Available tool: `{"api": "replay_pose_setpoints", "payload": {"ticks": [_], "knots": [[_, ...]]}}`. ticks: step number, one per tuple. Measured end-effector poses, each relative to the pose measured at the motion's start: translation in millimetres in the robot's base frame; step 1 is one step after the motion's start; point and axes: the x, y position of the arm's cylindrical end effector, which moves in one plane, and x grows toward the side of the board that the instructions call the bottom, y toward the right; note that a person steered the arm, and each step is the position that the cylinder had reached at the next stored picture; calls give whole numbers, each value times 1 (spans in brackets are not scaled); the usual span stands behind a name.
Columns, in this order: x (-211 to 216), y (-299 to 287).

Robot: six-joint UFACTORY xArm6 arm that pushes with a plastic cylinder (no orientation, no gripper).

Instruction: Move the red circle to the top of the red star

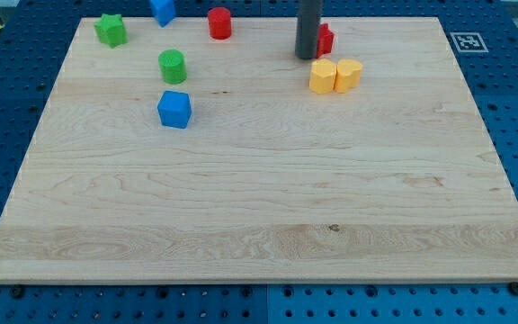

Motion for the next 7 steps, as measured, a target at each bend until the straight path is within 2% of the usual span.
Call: {"api": "replay_pose_setpoints", "payload": {"ticks": [1, 3, 4, 6, 7], "knots": [[0, -24], [0, -126], [-3, -146], [-40, -148], [-40, -162]]}}
